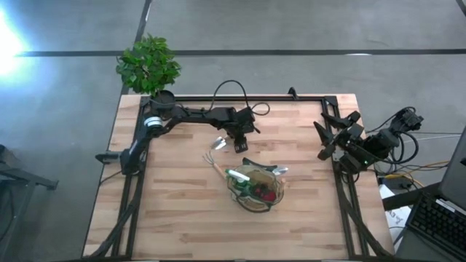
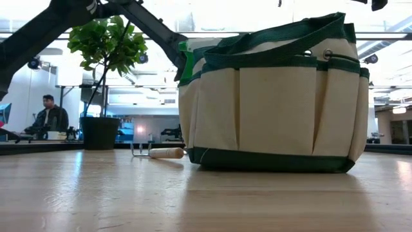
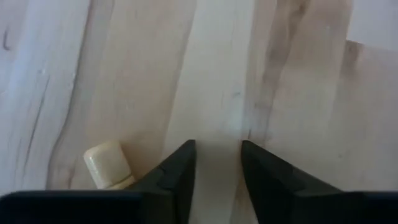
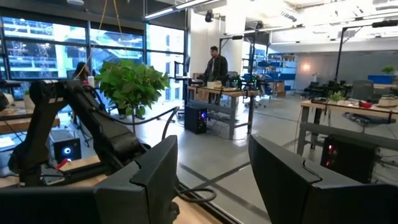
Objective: Pick & Place Garden tools in Gardening bag
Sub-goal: Put the top trowel into the gardening bag
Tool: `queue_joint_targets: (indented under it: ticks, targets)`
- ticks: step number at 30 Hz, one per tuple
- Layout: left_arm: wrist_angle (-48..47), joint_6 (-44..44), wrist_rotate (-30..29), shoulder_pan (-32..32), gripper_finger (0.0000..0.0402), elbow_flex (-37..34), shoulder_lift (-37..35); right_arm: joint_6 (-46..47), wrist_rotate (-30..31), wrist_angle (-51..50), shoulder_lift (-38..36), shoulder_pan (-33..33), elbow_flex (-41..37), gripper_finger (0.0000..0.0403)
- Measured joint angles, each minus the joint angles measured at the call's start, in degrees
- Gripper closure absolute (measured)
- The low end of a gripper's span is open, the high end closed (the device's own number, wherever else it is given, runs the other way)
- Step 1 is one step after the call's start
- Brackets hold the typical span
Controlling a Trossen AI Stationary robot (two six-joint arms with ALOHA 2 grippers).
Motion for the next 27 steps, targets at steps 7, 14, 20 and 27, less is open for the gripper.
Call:
queue_joint_targets:
  ticks: [7, 14, 20, 27]
  targets:
    - [-1.6, -0.6, -0.3, 0.1, 0.0392, -0.2, -1.5, 0.2, 0.0, 0.0, 0.7, 0.0, 0.0, 0.0213]
    - [-5.2, -0.7, -1.1, 0.1, 0.0399, -0.4, -7.3, 1.1, -0.1, -1.1, 1.7, 0.0, 0.0, 0.0213]
    - [-6.3, -1.9, -1.4, 0.0, 0.0400, -0.3, -12.3, 3.4, -0.1, -3.0, 2.7, 0.0, -0.1, 0.0213]
    - [-5.9, -4.0, -6.5, 0.0, 0.0369, -0.2, -14.1, 3.4, -0.1, -2.8, 2.8, 0.0, -0.2, 0.0213]
